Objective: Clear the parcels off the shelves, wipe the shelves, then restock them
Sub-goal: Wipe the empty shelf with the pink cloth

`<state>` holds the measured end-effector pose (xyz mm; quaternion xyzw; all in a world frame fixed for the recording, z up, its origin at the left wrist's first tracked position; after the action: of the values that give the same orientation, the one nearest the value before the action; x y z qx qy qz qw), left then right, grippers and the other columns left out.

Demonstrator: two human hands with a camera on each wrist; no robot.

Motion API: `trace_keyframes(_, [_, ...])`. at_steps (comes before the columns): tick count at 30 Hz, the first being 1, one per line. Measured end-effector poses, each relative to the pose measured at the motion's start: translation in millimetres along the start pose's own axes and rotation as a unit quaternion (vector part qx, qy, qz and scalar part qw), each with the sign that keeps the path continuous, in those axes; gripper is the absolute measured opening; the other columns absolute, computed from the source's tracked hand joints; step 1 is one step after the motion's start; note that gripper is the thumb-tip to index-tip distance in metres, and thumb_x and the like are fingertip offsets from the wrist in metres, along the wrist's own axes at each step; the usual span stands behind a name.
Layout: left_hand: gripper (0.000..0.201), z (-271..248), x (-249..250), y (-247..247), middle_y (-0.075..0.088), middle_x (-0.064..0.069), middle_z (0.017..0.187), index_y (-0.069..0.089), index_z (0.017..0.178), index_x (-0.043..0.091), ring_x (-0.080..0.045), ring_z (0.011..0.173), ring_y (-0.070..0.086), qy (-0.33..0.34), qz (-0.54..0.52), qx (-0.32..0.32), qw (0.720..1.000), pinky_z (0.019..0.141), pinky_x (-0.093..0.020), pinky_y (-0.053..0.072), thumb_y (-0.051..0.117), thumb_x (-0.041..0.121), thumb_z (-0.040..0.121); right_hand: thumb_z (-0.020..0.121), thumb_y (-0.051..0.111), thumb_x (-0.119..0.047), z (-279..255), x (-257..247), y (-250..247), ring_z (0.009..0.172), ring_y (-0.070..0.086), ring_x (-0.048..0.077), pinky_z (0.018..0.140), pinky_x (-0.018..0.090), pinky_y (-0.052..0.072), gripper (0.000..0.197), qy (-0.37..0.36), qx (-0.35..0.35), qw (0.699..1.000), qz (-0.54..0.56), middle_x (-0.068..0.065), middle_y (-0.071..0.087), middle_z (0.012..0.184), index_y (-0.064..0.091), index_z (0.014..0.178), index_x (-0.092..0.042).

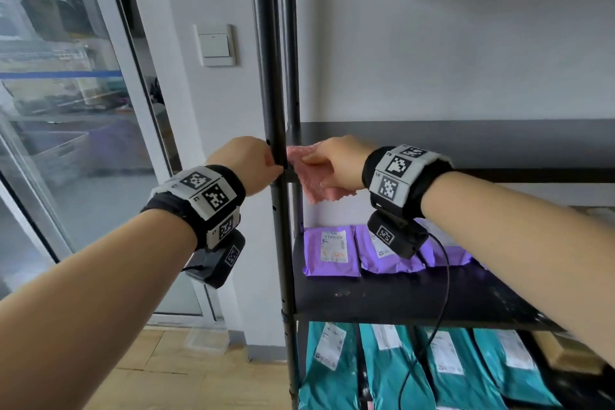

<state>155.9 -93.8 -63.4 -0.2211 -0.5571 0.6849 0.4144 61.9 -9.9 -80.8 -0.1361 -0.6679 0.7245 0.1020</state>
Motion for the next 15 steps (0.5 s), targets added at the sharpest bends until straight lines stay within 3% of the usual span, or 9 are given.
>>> trace_keyframes(2, [0.023,-2.0,16.1,-0.7,0.063,0.000,0.086,0.065,0.079,0.018,-0.020,0.083,0.058,0.018,-0.020,0.010,1.000,0.069,-0.029,0.045,0.055,0.036,0.088,0.088,0.058,-0.020,-11.5,13.1,-5.9,0.078,0.054,0.013,0.060,0.018,0.043,0.042,0.015,0.044,0.998,0.029,-0.011,0.062,0.095,0.056,0.126,-0.036])
trace_keyframes(4, [0.020,-2.0,33.7,-0.4,0.061,0.001,0.086,0.064,0.081,0.018,-0.020,0.085,0.058,0.033,-0.036,0.014,0.999,0.071,-0.030,0.047,0.056,0.035,0.089,0.089,0.056,-0.020,-23.4,29.4,-10.1,0.073,0.052,0.013,0.055,0.017,0.038,0.037,0.031,0.065,0.997,0.031,-0.013,0.057,0.085,0.059,0.121,-0.038])
trace_keyframes(5, [0.020,-0.6,42.1,-0.1,0.061,0.001,0.087,0.066,0.084,0.018,-0.020,0.086,0.057,0.037,-0.039,0.015,0.998,0.074,-0.030,0.048,0.056,0.034,0.089,0.089,0.056,-0.021,-27.3,37.3,-10.1,0.079,0.056,0.015,0.060,0.017,0.040,0.039,0.033,0.065,0.997,0.023,-0.012,0.060,0.093,0.058,0.123,-0.040])
trace_keyframes(7, [0.021,4.8,58.4,0.0,0.060,0.003,0.087,0.067,0.089,0.017,-0.018,0.086,0.056,0.041,-0.042,0.021,0.998,0.076,-0.031,0.049,0.055,0.034,0.089,0.086,0.061,-0.025,-32.2,52.2,-10.4,0.107,0.058,0.018,0.085,0.023,0.044,0.045,0.027,0.053,0.998,0.000,-0.013,0.059,0.123,0.053,0.128,-0.041])
trace_keyframes(9, [0.020,14.0,76.9,0.2,0.059,0.004,0.086,0.069,0.092,0.018,-0.018,0.086,0.056,0.047,-0.047,0.024,0.997,0.077,-0.030,0.049,0.055,0.032,0.090,0.085,0.063,-0.030,-33.1,69.0,-11.3,0.119,0.053,0.020,0.098,0.029,0.042,0.048,0.024,0.028,0.999,-0.007,-0.010,0.053,0.135,0.052,0.131,-0.037])
trace_keyframes(13, [0.021,41.4,117.5,3.5,0.063,0.000,0.090,0.069,0.095,0.015,-0.017,0.084,0.055,0.048,-0.054,0.016,0.997,0.072,-0.027,0.043,0.054,0.028,0.090,0.088,0.059,-0.040,-38.0,104.6,-17.2,0.109,0.056,0.020,0.092,0.028,0.043,0.041,0.016,-0.049,0.998,-0.037,-0.002,0.061,0.123,0.057,0.128,-0.030])
trace_keyframes(15, [0.021,55.8,134.7,6.9,0.065,0.000,0.089,0.069,0.097,0.015,-0.017,0.083,0.058,0.037,-0.064,0.006,0.997,0.073,-0.027,0.046,0.055,0.028,0.090,0.091,0.054,-0.037,-39.1,125.8,-19.5,0.101,0.056,0.015,0.087,0.024,0.040,0.036,0.016,-0.081,0.996,-0.030,-0.005,0.062,0.111,0.058,0.126,-0.028])
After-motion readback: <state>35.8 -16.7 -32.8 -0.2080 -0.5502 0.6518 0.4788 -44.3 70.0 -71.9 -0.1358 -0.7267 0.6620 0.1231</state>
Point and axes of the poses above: each hand's wrist, its own z-axis towards the middle knuckle, its own y-axis out of the palm, x = y × z, the point moved 10 cm from there along z, towards the middle knuckle
